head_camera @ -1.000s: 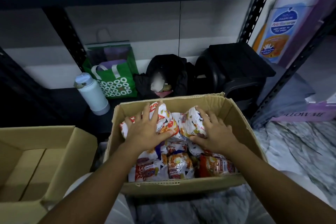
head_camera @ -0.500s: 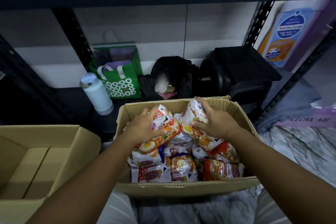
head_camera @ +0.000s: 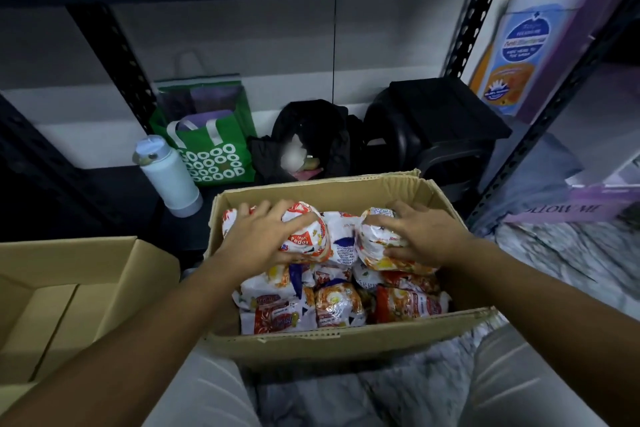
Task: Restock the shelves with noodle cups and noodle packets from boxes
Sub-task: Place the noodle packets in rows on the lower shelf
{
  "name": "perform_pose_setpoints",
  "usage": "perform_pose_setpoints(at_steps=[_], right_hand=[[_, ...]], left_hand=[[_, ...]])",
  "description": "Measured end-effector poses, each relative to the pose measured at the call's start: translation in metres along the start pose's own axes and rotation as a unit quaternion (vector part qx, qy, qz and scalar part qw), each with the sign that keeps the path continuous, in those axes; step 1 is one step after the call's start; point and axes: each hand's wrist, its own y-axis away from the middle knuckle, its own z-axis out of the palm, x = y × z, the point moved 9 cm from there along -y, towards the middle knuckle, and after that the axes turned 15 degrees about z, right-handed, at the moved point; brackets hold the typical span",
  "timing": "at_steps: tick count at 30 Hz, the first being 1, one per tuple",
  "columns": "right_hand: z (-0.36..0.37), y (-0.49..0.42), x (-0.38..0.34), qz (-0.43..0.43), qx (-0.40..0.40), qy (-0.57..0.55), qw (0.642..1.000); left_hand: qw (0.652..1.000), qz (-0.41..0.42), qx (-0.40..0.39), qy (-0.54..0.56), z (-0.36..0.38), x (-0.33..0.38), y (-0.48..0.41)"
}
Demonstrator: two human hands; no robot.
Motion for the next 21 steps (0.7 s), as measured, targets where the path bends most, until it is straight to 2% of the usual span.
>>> perform_pose_setpoints(at_steps=[4, 12, 17, 21], right_hand=[[0.028, 0.009, 0.004, 0.026, -0.034, 0.014, 0.999], [0.045, 0.013, -0.008, 0.048, -0.007, 0.045, 0.998], [0.019, 0.01, 0.002, 0.061, -0.024, -0.033, 0.997], [-0.036, 0.018, 0.013, 0.058, 0.025, -0.076, 0.995]], left_hand=[[0.999, -0.029, -0.027, 0.025, 0.022, 0.002, 0.0], [0.999, -0.039, -0.019, -0.011, 0.025, 0.009, -0.006], [0.994, -0.067, -0.037, 0.076, 0.011, -0.004, -0.005], [0.993, -0.038, 0.016, 0.113, -0.037, -0.011, 0.006]])
